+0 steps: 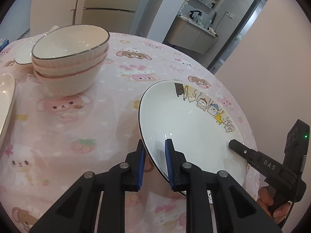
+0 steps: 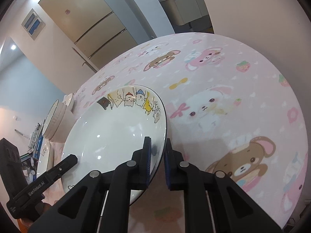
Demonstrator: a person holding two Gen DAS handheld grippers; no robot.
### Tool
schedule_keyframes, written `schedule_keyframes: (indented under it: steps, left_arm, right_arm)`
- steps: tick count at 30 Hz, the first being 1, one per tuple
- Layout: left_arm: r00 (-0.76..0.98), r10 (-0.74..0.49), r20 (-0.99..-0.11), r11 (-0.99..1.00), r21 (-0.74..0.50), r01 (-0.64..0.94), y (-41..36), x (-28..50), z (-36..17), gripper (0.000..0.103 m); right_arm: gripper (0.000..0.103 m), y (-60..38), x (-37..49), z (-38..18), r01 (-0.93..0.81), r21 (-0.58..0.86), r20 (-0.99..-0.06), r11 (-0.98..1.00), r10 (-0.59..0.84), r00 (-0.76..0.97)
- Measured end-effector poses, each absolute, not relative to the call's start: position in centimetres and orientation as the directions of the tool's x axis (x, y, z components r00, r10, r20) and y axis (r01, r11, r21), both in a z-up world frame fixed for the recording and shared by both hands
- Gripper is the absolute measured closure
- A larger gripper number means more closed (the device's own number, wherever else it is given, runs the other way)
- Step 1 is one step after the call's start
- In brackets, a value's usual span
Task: Organize plates and bowls
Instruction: 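Lift the cartoon-rim plate and carry it over the white 'Life' plate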
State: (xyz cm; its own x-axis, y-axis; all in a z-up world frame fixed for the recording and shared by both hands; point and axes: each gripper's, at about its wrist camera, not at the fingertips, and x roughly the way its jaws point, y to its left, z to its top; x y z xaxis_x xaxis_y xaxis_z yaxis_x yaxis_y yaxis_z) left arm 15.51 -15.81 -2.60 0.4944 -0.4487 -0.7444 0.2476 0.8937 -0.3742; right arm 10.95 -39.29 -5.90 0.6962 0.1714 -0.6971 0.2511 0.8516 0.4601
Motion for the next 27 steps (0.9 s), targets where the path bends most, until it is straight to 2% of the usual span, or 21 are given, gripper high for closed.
schedule_keyframes:
  steps: [27]
  left_arm:
    - [0.670,-0.355,-0.652,0.920,-0.369,0.129,-1.9,7.5,3.7,0.082]
  right_arm:
    - [0.090,-25.3,8.0,1.8,-0.009,0.383,-0.625,0.924,0.266,0.734]
